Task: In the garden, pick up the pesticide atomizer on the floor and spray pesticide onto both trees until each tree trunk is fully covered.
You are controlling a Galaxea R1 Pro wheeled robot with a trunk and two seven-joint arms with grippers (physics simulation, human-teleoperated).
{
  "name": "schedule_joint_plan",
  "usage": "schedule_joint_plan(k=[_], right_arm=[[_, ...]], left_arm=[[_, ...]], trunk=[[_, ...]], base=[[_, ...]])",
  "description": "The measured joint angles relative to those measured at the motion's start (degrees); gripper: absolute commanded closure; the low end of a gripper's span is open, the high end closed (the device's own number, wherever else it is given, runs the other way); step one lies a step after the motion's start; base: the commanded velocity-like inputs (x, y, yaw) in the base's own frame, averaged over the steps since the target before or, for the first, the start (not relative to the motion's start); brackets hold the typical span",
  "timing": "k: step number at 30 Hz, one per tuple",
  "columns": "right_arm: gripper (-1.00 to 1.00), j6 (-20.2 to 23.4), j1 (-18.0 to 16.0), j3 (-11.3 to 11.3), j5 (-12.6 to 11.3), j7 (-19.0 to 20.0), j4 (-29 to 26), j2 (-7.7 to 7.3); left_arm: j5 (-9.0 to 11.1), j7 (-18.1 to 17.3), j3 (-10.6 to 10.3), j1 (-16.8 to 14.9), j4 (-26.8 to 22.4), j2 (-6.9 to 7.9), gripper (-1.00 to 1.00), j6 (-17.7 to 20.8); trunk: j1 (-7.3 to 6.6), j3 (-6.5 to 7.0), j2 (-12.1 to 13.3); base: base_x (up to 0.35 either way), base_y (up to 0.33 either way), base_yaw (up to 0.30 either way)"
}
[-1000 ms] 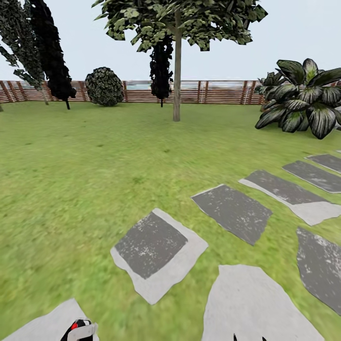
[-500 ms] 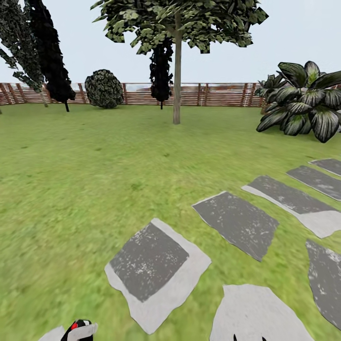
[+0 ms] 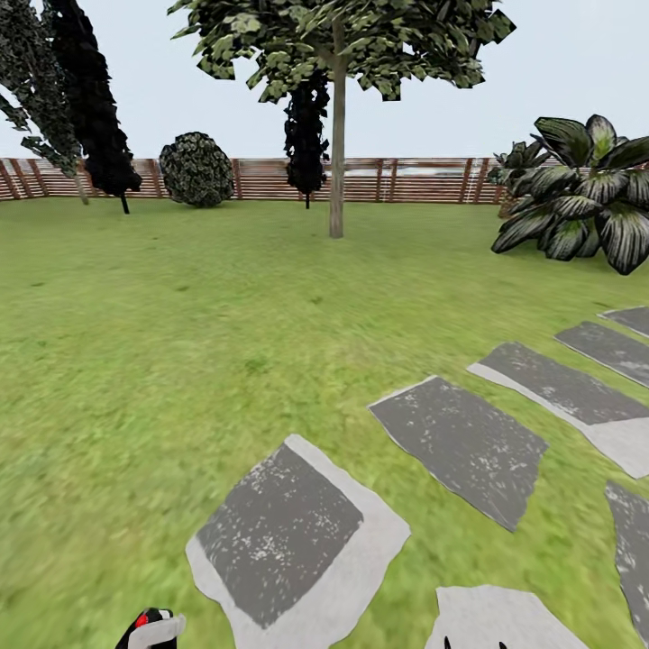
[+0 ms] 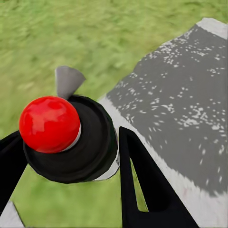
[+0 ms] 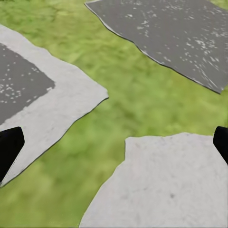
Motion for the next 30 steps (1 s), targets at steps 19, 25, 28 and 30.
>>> schedule_joint_plan(k=[19,25,28,30], right_arm=[[-1.0,0.0,-0.01,0.0,0.0,0.0,0.0,-0.01],[-1.0,-0.08,-0.07,0.16,0.11,0.08,0.32,0.3],[-1.0,-0.1,-0.08,0.12,0.08,0.05,0.44,0.67],[-1.0,-0.1,-0.08,0.11,0.08,-0.09,0.46,0.67]], left_arm=[[0.0,0.03,0.0,0.0,0.02,0.0,1.0,0.0],[-0.09,-0.01,-0.2,0.13,0.21,-0.33,1.0,-0.07],[-0.01,-0.01,-0.1,0.1,0.19,-0.44,1.0,-0.09],[-0.05,-0.01,-0.14,0.12,0.18,-0.46,1.0,-0.09]], trunk=[[0.0,0.0,0.0],[0.0,0.0,0.0],[0.0,0.0,0.0],[0.0,0.0,0.0]], base=[[0.339,0.0,0.0],[0.339,0.0,0.0],[0.339,0.0,0.0],[0.339,0.0,0.0]])
